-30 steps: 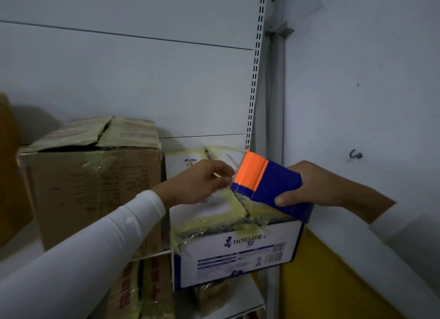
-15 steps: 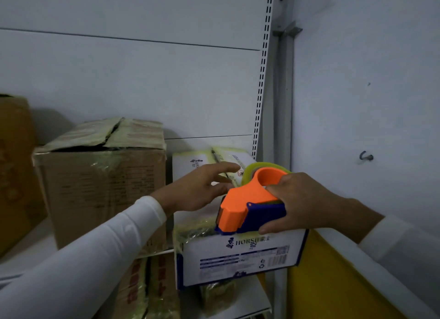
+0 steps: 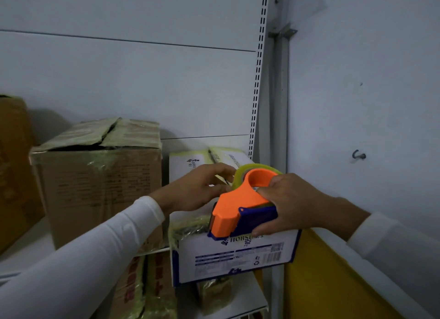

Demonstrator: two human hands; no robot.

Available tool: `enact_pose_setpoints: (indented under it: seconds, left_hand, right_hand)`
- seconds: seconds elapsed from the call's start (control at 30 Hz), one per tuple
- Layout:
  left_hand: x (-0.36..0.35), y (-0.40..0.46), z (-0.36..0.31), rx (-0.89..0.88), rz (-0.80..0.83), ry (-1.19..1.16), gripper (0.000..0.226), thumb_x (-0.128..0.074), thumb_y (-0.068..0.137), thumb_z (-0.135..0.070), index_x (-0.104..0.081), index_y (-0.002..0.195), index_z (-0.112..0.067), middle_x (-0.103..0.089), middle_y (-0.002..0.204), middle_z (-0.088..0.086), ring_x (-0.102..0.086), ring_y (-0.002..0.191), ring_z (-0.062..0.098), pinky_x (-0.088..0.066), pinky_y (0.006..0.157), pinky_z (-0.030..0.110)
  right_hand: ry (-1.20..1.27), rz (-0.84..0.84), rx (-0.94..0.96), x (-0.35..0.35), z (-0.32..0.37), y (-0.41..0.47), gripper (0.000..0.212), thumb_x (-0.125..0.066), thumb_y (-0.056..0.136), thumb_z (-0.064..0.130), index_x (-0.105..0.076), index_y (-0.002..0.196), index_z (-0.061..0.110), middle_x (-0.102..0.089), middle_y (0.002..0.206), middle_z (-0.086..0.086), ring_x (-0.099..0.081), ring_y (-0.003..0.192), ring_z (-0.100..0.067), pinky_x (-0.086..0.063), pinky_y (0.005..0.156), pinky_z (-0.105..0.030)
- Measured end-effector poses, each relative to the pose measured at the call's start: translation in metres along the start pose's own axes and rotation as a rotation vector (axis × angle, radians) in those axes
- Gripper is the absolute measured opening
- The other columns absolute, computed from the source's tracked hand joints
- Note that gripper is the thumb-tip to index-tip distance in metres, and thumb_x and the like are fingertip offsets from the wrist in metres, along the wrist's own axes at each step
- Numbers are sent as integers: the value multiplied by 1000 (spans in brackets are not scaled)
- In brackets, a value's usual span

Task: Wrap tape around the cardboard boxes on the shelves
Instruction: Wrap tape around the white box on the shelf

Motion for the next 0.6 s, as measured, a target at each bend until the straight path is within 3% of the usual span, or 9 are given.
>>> enact_pose_setpoints:
  seconds: [0.17,0.23,0.33,0.43,0.5,0.6]
  left_hand:
    - [-1,-4,5,48,-53,-66,20,-59,93,-9,-59,112,-11,-63,107,9,-65,84,14,-50,71,23]
    - [-2,-9,4,54,-57,-85,17,-56,93,-4,-59,110,-7,-65,104,12,-64,85,15,-49,72,21]
    - [-3,-16,2,45,-46,-124,14,-54,94,-2,-61,106,-1,-68,100,14,-65,84,12,-50,75,22]
    - [-6,-20,2,40,-14,-110,17,-52,97,-8,-65,101,2,-70,96,17,-66,85,28,-55,78,39]
    - [-7,-22,3,51,1,-139,20,-49,98,-11,-64,100,1,-67,95,24,-62,83,38,-50,79,53]
    - [-7,-23,3,67,-12,-172,21,-46,100,-13,-64,101,-1,-66,95,24,-60,82,32,-50,77,53]
  right_hand:
    - [22,82,-50,1,1,1,88,-42,66,90,-60,112,17,-68,84,-1,-60,76,-17,-50,70,-30]
    - [24,119,-71,-1,1,0,88,-38,65,92,-58,113,21,-68,88,0,-59,80,-16,-51,75,-32]
    - [32,94,-68,-4,0,0,86,-34,65,93,-59,104,21,-67,80,1,-59,75,-17,-52,71,-35]
    - [34,84,-74,-5,0,1,86,-30,64,95,-60,98,21,-66,75,2,-59,70,-17,-52,68,-36]
    - [37,93,-82,-5,-1,1,90,-23,63,97,-59,96,21,-66,76,3,-59,71,-16,-53,68,-35]
    - [41,118,-87,-4,0,1,93,-21,62,96,-58,104,22,-67,83,3,-59,76,-15,-52,72,-34]
Point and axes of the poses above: each hand's wrist, its own y-axis towards the middle knuckle, its own x-axis out of the back of the hand, z = x × y, the point moved 3 cm from there along y, towards the middle knuckle
